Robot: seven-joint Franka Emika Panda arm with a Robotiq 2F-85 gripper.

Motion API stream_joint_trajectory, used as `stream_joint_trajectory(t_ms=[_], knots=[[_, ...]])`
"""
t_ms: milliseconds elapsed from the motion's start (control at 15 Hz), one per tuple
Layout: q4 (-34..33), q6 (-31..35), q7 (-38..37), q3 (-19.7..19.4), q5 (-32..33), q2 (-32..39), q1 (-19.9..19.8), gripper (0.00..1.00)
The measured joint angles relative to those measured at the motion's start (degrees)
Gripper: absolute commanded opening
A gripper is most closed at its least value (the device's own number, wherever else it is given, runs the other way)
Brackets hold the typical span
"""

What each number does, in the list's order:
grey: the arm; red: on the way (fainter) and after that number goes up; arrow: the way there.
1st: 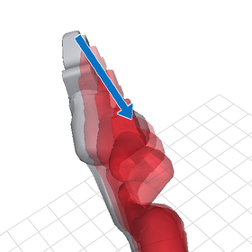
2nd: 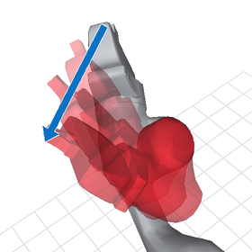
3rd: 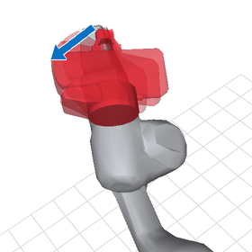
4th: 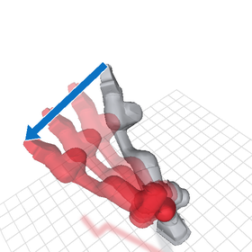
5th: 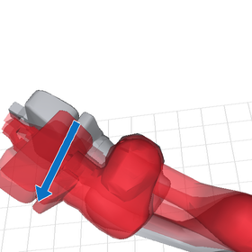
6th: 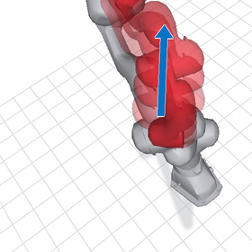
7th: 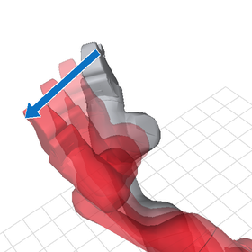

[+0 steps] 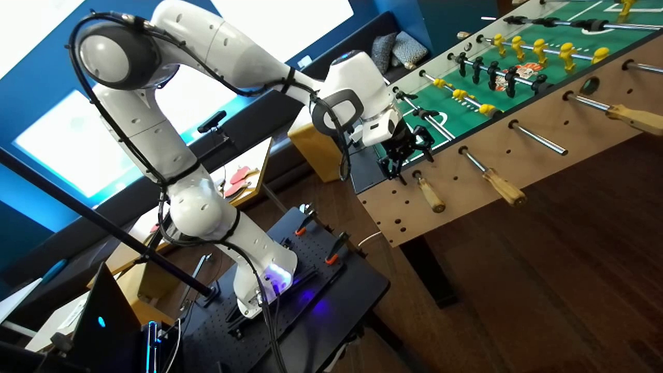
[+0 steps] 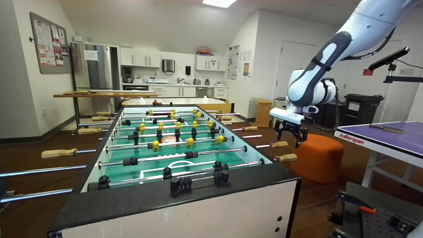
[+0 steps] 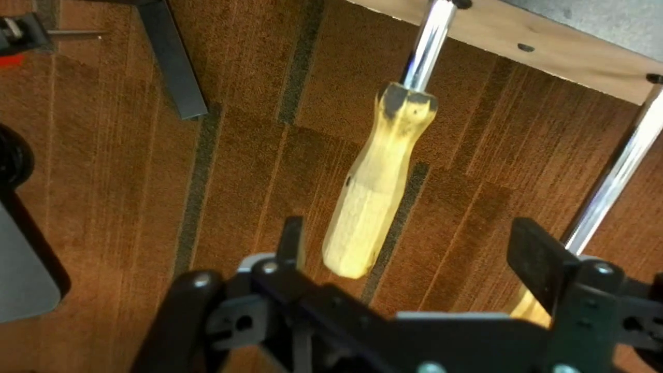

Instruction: Push the first knob inwards

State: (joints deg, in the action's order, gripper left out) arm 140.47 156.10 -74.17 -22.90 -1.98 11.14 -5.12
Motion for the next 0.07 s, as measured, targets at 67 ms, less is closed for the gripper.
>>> stream_joint_trajectory(t_ms=[67], knots=[[1.21,-0.39,-0.01,-0.12,1.95,-1.97,-0.05,1.00]])
